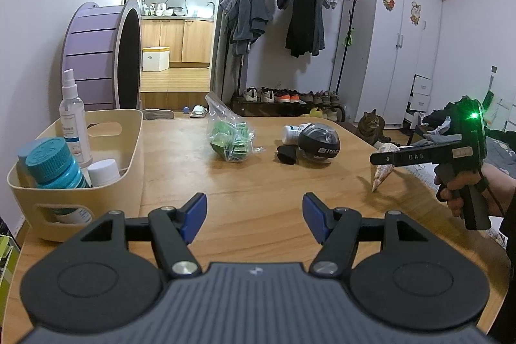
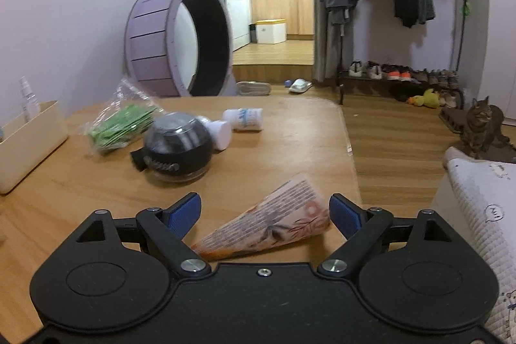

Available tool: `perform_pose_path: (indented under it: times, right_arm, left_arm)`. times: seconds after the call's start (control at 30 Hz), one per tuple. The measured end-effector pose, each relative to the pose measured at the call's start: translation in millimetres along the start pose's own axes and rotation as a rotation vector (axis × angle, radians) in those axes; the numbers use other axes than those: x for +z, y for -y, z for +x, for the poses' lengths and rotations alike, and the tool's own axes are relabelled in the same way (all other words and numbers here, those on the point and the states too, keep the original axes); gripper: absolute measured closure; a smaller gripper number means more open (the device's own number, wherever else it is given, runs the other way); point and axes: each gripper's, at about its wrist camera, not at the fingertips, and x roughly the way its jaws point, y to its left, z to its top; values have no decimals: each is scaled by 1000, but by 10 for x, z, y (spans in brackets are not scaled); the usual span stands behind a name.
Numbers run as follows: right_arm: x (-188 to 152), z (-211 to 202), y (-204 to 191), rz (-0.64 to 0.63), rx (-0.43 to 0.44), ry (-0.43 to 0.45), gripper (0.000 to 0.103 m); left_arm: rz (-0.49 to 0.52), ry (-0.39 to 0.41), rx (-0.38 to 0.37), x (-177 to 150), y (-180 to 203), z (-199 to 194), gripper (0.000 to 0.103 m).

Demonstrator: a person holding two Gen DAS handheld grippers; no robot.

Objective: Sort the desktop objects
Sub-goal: 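Grasp the printed paper cone with the right gripper, then set the paper cone down on the table and open the right gripper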

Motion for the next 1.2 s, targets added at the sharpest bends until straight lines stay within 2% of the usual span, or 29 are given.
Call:
perform_pose_path:
  times: [0.23,0.43,0.67,0.83,1.2]
  right_arm:
    - [-18,-92,-215,-71,53,7,17]
    - [44,-17,-127,-7,45,5,18]
    - [-12,-44,-229,-46,77,-18,20]
    - [-68,-107,-397,-99,132,-35,20]
    - [-134,-212,-930,-298,343,-44,19]
  left_arm:
    - [9,-4,5,-2,16,9,39]
    - [19,-12,10,-23,24,20,38]
    - [21,-13,17,-21,17,18,39]
    - [26,-16,16,-23,33,20,38]
    - [35,-24,11,-34,13,21,38]
